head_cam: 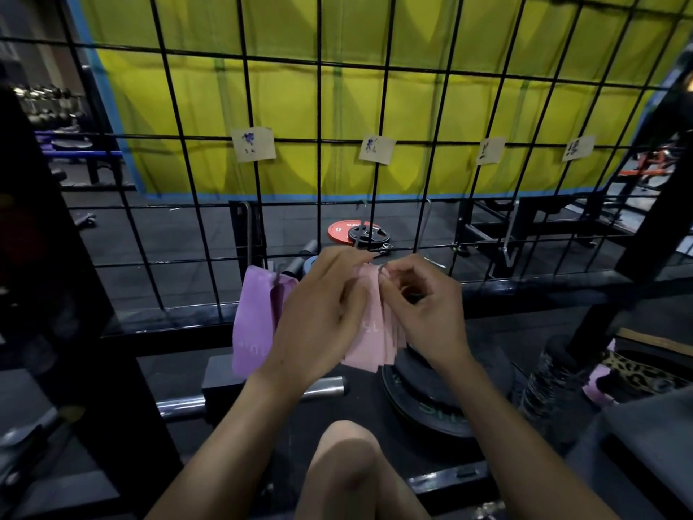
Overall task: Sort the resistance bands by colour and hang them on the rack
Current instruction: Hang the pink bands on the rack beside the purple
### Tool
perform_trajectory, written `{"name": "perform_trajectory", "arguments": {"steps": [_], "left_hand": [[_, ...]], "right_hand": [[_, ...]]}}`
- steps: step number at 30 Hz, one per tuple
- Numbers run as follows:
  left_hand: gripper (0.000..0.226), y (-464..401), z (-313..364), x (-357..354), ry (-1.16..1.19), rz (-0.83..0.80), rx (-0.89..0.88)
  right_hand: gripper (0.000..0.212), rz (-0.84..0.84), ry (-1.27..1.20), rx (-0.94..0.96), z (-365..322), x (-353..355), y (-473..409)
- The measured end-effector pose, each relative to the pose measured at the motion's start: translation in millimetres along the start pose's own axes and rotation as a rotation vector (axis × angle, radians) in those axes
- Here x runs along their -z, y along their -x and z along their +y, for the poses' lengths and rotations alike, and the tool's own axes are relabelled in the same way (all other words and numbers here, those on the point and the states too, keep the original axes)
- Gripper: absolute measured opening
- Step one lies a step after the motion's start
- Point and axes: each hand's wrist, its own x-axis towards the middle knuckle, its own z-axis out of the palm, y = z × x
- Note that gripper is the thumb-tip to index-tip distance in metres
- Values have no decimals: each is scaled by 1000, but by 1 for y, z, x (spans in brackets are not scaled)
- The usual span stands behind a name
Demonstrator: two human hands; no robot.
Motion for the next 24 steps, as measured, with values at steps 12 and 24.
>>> {"name": "perform_trajectory", "arguments": {"steps": [12,24], "left_hand": [[28,5,9,-2,-27,108,60],[59,16,18,-22,109,121,212]], "right_hand": [[8,-76,-127,-61,-10,1,-2],[17,-71,-190,-175,-13,7,8]]}}
